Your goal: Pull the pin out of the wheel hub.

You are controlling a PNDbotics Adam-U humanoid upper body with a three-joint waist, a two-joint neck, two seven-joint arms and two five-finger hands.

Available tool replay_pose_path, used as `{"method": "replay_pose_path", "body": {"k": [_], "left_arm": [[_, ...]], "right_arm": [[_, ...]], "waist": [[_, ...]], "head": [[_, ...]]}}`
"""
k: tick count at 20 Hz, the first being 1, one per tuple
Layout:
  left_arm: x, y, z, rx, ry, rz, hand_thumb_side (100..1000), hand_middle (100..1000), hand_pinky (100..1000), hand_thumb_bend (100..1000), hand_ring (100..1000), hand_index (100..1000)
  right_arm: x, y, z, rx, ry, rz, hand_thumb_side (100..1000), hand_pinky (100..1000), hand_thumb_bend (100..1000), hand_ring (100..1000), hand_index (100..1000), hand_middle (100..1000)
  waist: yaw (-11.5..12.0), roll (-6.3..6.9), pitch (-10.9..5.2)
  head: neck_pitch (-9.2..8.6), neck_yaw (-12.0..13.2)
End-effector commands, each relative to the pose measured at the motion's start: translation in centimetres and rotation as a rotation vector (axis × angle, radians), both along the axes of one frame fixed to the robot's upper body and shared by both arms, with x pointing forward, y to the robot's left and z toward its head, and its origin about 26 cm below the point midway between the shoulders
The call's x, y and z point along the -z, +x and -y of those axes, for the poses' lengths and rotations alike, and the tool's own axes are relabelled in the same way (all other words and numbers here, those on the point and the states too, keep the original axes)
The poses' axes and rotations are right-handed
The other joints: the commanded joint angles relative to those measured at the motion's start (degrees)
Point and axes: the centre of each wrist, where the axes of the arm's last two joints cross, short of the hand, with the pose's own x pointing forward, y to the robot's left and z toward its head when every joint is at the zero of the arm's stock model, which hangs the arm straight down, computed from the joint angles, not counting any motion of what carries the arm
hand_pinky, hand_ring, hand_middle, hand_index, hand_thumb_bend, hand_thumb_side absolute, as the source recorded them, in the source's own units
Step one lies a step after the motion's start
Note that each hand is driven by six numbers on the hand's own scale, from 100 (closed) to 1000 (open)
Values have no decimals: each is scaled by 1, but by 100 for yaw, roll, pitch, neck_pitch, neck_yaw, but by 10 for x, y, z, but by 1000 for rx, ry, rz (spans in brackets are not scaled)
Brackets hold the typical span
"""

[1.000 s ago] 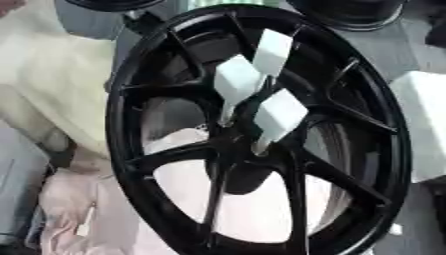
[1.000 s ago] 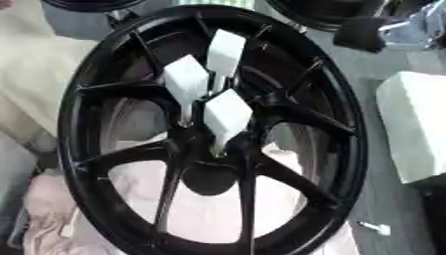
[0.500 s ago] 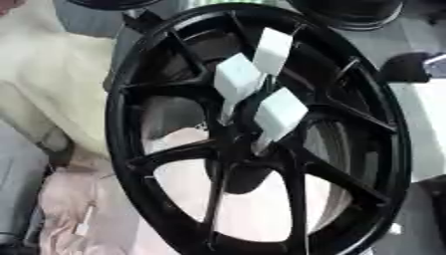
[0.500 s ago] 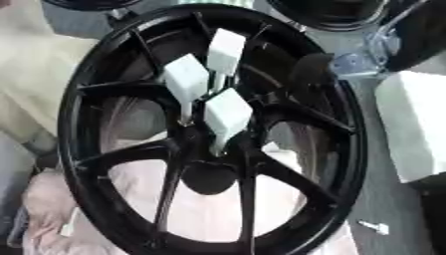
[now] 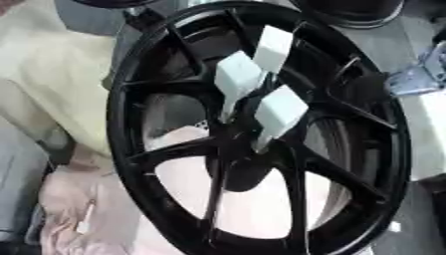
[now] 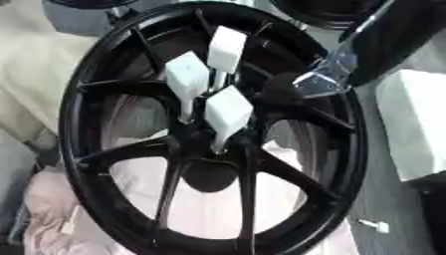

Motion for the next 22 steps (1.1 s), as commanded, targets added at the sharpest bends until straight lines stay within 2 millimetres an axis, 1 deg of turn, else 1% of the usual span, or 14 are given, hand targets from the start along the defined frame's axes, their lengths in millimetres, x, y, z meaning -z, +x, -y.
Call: {"method": "replay_pose_path", "body": {"k": [1,6,12,13,22], "left_arm": [[-10,0,-5,0,34,16,572,538,733,685,549,726],[-10,0,-5,1,33,16,571,538,733,685,549,726],[-10,0,-5,2,34,16,572,538,733,685,549,726],[-11,0,-5,2,34,16,571,538,733,684,549,726],[-11,1,-4,7,32,19,572,536,733,684,547,726]], "right_arm": [[-5,-5,-5,-8,-28,6,437,749,537,655,757,654],[0,-5,-13,-20,-61,-29,413,750,529,653,754,650],[2,-4,-17,-29,-83,-55,402,750,527,651,752,648],[4,-4,-19,-31,-90,-63,379,748,521,646,748,642],[14,-1,-26,-7,-111,-86,344,744,511,644,745,638]], "waist": [[13,28,-198],[14,31,-191],[14,38,-187],[17,37,-186],[37,45,-170]], "head": [[-7,28],[11,45],[15,40],[16,37],[38,45]]}}
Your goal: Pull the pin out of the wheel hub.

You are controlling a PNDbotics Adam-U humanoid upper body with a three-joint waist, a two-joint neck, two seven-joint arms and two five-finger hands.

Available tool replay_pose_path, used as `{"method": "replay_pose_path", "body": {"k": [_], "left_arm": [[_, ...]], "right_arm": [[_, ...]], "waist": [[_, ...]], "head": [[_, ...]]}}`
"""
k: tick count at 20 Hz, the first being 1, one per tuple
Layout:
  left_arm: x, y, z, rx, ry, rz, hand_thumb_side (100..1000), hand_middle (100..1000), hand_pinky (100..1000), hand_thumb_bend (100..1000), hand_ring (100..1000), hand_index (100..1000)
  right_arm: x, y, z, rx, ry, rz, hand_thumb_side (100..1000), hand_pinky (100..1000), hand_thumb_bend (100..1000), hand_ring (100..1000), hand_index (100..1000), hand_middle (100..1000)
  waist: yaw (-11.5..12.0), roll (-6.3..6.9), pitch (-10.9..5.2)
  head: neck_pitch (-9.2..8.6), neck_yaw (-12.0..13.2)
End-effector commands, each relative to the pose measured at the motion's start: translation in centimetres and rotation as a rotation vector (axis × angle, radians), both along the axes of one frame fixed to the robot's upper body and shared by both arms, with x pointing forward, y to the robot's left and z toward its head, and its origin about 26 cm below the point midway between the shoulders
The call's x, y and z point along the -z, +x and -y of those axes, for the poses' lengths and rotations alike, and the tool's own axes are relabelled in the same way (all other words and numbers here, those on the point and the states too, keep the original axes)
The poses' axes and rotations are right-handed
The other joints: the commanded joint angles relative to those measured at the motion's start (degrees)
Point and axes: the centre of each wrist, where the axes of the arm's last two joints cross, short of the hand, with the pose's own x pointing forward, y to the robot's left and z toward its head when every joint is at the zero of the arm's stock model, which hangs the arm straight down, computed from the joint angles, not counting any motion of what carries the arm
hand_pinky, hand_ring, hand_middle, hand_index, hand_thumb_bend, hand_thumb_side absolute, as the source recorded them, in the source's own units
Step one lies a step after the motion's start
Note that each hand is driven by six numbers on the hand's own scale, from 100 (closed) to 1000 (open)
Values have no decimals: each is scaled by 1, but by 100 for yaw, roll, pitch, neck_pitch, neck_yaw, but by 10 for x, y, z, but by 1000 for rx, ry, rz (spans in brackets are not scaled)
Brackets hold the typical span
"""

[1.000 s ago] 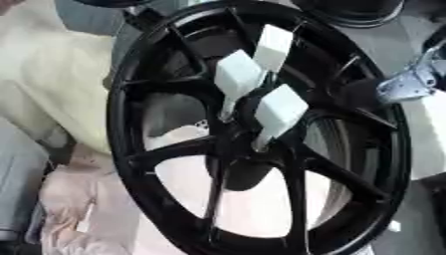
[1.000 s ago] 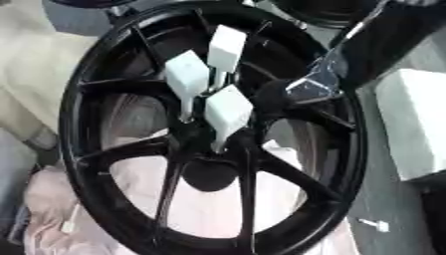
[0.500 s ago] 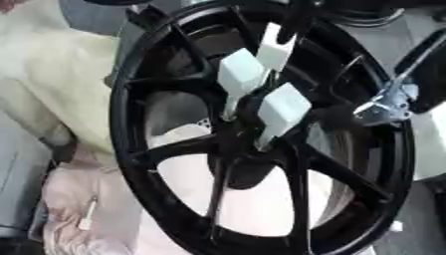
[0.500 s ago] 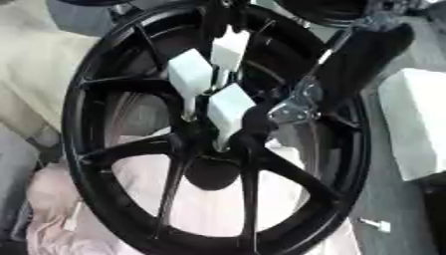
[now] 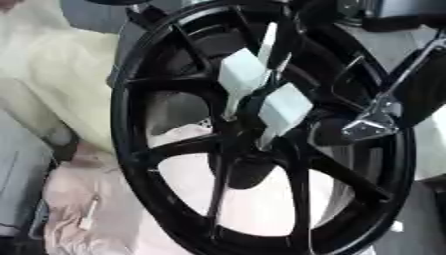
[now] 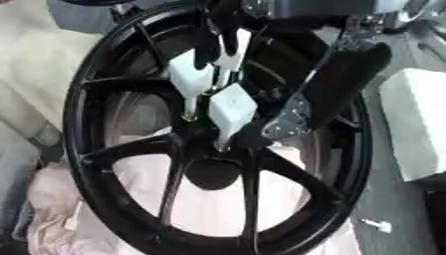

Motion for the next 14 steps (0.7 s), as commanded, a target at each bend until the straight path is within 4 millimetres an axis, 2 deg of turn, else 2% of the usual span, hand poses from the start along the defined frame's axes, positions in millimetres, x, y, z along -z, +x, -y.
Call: {"method": "replay_pose_path", "body": {"k": [1,7,14], "left_arm": [[-11,1,-4,4,30,21,572,536,733,685,547,726],[-12,2,-3,8,28,26,572,536,733,687,547,726],[-13,3,-2,10,26,29,572,536,733,686,547,726]], "right_arm": [[-3,-3,1,15,3,32,343,745,511,645,746,639],[6,1,-1,40,23,29,359,737,517,637,737,631],[15,9,2,69,30,31,328,735,508,634,735,628]], "waist": [[12,47,-166],[39,59,-145],[58,66,-124]], "head": [[27,2],[26,-29],[33,-46]]}}
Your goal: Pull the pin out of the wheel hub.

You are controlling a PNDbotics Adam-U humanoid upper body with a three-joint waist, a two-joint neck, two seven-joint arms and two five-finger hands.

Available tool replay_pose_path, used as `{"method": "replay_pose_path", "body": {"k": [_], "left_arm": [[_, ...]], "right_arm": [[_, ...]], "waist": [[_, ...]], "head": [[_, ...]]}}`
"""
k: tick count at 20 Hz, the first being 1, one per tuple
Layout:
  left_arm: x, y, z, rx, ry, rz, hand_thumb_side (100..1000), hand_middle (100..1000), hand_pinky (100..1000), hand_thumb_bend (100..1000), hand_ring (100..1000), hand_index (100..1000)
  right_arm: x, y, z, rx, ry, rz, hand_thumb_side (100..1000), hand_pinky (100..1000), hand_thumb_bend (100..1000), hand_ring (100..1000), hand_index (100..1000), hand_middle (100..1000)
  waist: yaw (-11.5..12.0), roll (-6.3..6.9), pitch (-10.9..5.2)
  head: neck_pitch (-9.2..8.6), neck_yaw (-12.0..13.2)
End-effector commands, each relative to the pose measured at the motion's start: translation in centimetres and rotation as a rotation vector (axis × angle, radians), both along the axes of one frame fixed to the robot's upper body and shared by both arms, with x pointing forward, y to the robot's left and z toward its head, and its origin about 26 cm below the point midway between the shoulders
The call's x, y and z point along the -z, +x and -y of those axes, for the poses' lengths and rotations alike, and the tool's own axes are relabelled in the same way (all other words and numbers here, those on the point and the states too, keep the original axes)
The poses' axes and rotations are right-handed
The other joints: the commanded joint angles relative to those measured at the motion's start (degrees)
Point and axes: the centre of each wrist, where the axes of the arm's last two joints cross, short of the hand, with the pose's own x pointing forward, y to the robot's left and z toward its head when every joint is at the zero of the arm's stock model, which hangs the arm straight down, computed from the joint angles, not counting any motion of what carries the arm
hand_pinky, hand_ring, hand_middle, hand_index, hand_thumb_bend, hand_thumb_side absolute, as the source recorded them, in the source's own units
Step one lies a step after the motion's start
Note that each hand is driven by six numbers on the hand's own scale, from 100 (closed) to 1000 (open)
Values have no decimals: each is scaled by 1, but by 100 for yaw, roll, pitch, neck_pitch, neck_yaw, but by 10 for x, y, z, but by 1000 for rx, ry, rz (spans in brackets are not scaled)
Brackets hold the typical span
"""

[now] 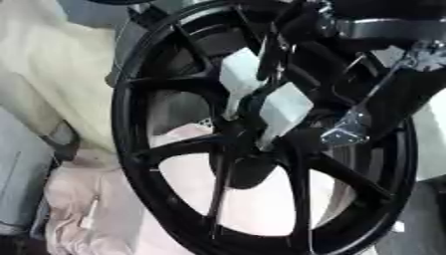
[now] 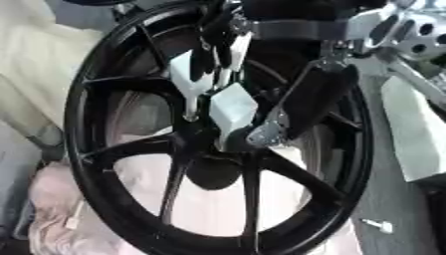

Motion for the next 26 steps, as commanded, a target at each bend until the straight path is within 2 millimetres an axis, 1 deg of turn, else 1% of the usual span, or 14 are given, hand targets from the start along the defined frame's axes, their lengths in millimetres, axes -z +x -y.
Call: {"method": "replay_pose_path", "body": {"k": [1,7,8,9,15,26], "left_arm": [[-12,1,-3,3,26,24,572,536,733,686,547,726],[-12,2,-3,5,27,26,572,536,733,685,547,726],[-12,2,-3,5,27,26,572,536,733,682,547,726],[-12,2,-3,6,27,26,572,536,733,685,547,726],[-13,2,-3,7,29,28,572,536,733,684,547,726],[-14,3,-2,11,28,31,572,536,733,683,547,726]], "right_arm": [[-3,3,5,26,1,29,325,735,506,635,735,628],[2,12,9,54,-5,27,300,736,496,636,735,629],[3,14,10,59,-7,27,275,735,494,636,734,629],[4,15,10,63,-9,27,291,735,491,636,734,629],[9,22,13,76,-21,23,281,734,487,634,730,624],[18,33,12,83,-48,-18,248,731,479,629,721,614]], "waist": [[14,59,-123],[24,66,-103],[26,66,-99],[27,66,-94],[32,68,-73],[54,71,-55]], "head": [[28,-17],[17,-29],[16,-29],[12,-29],[4,-30],[-12,-46]]}}
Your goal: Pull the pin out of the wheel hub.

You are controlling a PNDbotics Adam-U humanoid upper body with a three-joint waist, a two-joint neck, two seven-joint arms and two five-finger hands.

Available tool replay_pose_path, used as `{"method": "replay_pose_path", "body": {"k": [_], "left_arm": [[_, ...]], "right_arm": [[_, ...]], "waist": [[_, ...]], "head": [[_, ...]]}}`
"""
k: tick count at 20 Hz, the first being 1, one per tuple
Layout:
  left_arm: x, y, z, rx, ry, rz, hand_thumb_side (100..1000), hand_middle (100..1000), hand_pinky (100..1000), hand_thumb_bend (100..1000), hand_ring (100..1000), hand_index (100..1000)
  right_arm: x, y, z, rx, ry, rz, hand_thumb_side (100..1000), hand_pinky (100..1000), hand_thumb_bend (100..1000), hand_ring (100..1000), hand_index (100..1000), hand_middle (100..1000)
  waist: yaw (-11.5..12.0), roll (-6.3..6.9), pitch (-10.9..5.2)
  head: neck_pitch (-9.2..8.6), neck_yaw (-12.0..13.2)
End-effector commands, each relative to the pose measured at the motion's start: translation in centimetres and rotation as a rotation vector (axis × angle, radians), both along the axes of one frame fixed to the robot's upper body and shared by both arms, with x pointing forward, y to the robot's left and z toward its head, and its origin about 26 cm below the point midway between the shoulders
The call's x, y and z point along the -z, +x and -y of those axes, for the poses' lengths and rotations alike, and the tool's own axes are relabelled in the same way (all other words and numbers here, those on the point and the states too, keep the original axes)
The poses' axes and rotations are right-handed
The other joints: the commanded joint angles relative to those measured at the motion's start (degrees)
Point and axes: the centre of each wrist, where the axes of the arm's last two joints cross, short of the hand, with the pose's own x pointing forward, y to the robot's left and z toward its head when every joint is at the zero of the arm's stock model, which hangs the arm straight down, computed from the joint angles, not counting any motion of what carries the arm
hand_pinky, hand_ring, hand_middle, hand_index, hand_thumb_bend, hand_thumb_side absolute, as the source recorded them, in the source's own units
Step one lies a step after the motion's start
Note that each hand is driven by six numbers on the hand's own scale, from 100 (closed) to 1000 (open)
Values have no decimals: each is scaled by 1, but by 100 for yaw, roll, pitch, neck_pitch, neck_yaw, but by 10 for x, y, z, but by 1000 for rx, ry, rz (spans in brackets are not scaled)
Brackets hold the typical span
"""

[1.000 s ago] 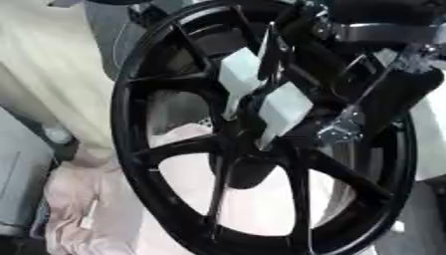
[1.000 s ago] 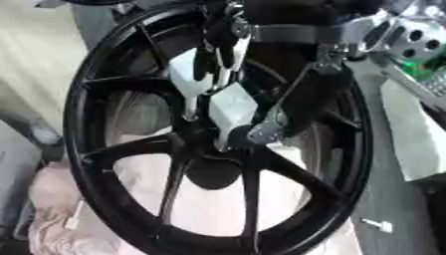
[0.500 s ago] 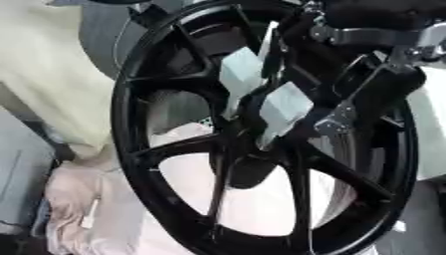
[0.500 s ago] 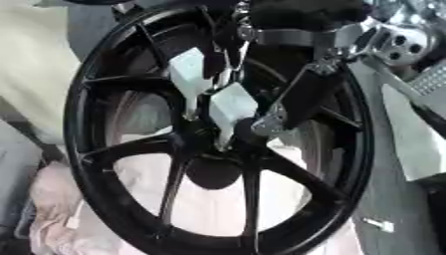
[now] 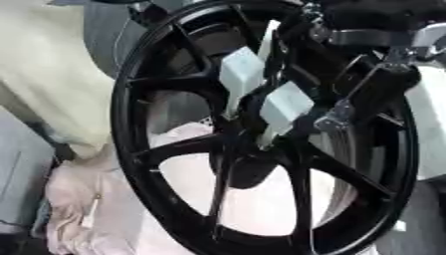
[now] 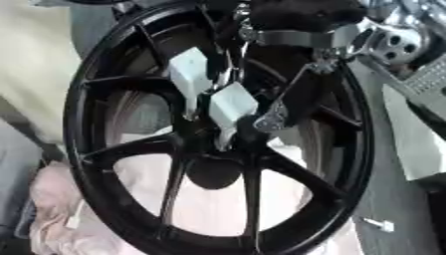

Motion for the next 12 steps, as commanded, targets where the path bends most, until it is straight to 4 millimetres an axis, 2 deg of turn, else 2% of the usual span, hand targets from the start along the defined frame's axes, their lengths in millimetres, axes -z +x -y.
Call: {"method": "replay_pose_path", "body": {"k": [1,12], "left_arm": [[-13,2,-2,5,27,28,572,536,733,682,547,726],[-13,3,-2,9,26,31,572,536,733,682,548,726]], "right_arm": [[3,6,3,26,-19,-13,243,730,477,628,720,613],[15,18,2,33,-57,-75,215,721,466,615,700,593]], "waist": [[18,45,-84],[35,45,-82]], "head": [[-17,-25],[-33,-25]]}}
